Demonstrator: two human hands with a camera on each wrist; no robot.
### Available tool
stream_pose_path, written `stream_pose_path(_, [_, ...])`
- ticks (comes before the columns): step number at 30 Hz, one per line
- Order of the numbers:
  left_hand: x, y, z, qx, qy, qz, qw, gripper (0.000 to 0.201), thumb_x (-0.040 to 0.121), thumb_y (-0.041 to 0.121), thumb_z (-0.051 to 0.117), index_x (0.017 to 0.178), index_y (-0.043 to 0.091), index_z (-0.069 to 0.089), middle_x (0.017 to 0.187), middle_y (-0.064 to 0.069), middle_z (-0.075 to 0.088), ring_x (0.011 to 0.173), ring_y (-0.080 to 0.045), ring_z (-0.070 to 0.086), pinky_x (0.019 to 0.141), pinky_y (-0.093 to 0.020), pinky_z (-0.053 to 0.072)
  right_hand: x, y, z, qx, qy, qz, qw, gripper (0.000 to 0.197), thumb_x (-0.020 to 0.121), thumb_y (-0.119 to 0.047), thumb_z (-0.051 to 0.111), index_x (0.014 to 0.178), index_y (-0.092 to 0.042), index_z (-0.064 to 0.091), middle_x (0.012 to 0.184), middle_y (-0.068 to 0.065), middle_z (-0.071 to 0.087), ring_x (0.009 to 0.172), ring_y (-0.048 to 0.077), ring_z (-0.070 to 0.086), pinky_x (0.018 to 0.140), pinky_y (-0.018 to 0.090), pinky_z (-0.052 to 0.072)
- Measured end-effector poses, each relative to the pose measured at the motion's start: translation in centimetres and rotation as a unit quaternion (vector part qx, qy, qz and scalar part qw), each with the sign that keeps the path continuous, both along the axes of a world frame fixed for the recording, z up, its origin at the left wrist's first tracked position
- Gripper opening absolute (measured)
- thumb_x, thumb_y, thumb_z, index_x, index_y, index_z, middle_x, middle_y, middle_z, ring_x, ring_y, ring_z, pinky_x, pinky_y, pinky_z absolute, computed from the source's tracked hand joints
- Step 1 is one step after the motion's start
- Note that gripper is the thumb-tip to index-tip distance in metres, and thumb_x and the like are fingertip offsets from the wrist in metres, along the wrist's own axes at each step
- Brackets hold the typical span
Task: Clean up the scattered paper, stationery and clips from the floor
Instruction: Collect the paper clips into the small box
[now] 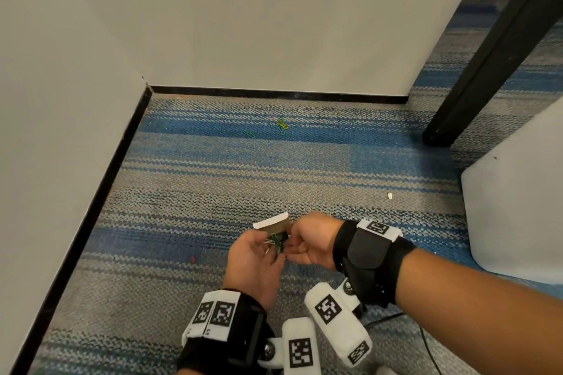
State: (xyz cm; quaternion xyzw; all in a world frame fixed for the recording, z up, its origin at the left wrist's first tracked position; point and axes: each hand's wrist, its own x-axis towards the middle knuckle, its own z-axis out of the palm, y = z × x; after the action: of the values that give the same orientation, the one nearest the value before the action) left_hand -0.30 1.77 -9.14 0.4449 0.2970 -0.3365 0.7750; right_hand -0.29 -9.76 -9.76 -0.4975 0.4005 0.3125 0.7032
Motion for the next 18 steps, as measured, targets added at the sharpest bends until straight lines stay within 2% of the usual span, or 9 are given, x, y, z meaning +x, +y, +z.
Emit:
stream_pose_path(2, [0.1, -0.2, 0.2, -0.015, -0.003, 0.007, 1.0, 0.024, 0.084, 0.012, 0.036, 0.095, 0.005, 0.057, 0.09, -0.009, 0.059, 0.086, -0.021, 0.052, 0.082, -0.031, 0.04, 0.0, 0.1, -0.2, -0.003, 0.001, 0.003, 1.0, 0.027, 0.086, 0.01, 0.03, 0.092, -0.002, 0.054, 0.08, 0.014, 0.055, 0.067, 0.019, 0.054, 0.062, 0.026, 0.053])
stream_pose_path(4, [0.1, -0.3, 0.3, -0.019, -0.011, -0.002, 1.0, 0.027, 0.086, 0.012, 0.036, 0.101, 0.004, 0.057, 0.105, -0.014, 0.06, 0.098, -0.022, 0.053, 0.091, -0.032, 0.04, 0.1, 0.1, -0.5, -0.002, 0.001, 0.002, 1.0, 0.033, 0.086, 0.008, 0.03, 0.105, -0.001, 0.056, 0.089, 0.015, 0.056, 0.07, 0.019, 0.056, 0.064, 0.027, 0.053])
stream_pose_path(6, [0.0, -0.3, 0.4, 0.01, -0.019, -0.036, 0.999, 0.033, 0.09, 0.012, 0.035, 0.117, 0.003, 0.052, 0.127, -0.019, 0.054, 0.115, -0.024, 0.05, 0.102, -0.035, 0.036, 0.3, 0.0, -0.6, -0.006, -0.001, 0.003, 1.0, 0.038, 0.087, 0.007, 0.031, 0.116, 0.004, 0.054, 0.093, 0.016, 0.056, 0.07, 0.018, 0.056, 0.063, 0.026, 0.054])
stream_pose_path(7, [0.0, -0.2, 0.2, 0.038, -0.03, -0.056, 0.997, 0.034, 0.091, 0.011, 0.036, 0.122, 0.005, 0.048, 0.129, -0.021, 0.053, 0.117, -0.025, 0.05, 0.102, -0.035, 0.036, 0.4, -0.1, -0.6, -0.013, -0.002, 0.007, 1.0, 0.038, 0.087, 0.006, 0.033, 0.119, 0.005, 0.054, 0.092, 0.015, 0.056, 0.07, 0.017, 0.055, 0.063, 0.025, 0.054])
stream_pose_path(10, [-0.1, 0.6, -0.7, 0.159, -0.092, -0.119, 0.976, 0.048, 0.093, 0.004, 0.04, 0.14, 0.011, 0.032, 0.136, -0.025, 0.046, 0.125, -0.04, 0.046, 0.102, -0.046, 0.038, 1.0, -0.7, -1.0, -0.058, -0.017, 0.033, 0.998, 0.035, 0.088, 0.004, 0.038, 0.117, 0.004, 0.057, 0.078, 0.008, 0.055, 0.064, 0.015, 0.055, 0.061, 0.025, 0.053])
stream_pose_path(12, [0.0, 1.2, -1.4, 0.208, -0.124, -0.154, 0.958, 0.054, 0.093, -0.001, 0.042, 0.143, 0.01, 0.026, 0.141, -0.026, 0.039, 0.125, -0.042, 0.044, 0.104, -0.05, 0.036, 1.3, -1.0, -1.1, -0.081, -0.022, 0.059, 0.995, 0.032, 0.086, 0.005, 0.037, 0.109, 0.002, 0.059, 0.071, 0.006, 0.052, 0.058, 0.014, 0.052, 0.053, 0.024, 0.047])
stream_pose_path(14, [-0.1, 1.5, -1.6, 0.202, -0.124, -0.161, 0.958, 0.054, 0.093, 0.0, 0.043, 0.143, 0.011, 0.025, 0.137, -0.023, 0.044, 0.113, -0.033, 0.052, 0.097, -0.046, 0.043, 1.2, -1.2, -1.2, -0.088, -0.026, 0.089, 0.992, 0.029, 0.084, 0.004, 0.035, 0.098, -0.007, 0.058, 0.063, 0.003, 0.049, 0.05, 0.012, 0.046, 0.048, 0.023, 0.037])
stream_pose_path(16, [-0.1, 1.3, -1.5, 0.182, -0.109, -0.15, 0.966, 0.049, 0.093, 0.003, 0.045, 0.139, 0.012, 0.028, 0.121, -0.015, 0.053, 0.103, -0.024, 0.054, 0.084, -0.036, 0.049, 1.2, -1.6, -1.5, -0.115, -0.037, 0.094, 0.988, 0.023, 0.084, 0.002, 0.035, 0.09, -0.009, 0.055, 0.06, 0.006, 0.048, 0.048, 0.014, 0.042, 0.045, 0.023, 0.031])
stream_pose_path(18, [0.0, 1.2, -1.1, 0.215, -0.105, -0.14, 0.961, 0.039, 0.091, 0.007, 0.05, 0.127, 0.017, 0.038, 0.102, -0.008, 0.062, 0.092, -0.022, 0.059, 0.071, -0.031, 0.049, 1.5, -2.2, -2.2, -0.17, -0.065, 0.062, 0.981, 0.014, 0.088, -0.006, 0.04, 0.083, -0.011, 0.052, 0.064, 0.007, 0.047, 0.051, 0.016, 0.041, 0.043, 0.023, 0.028])
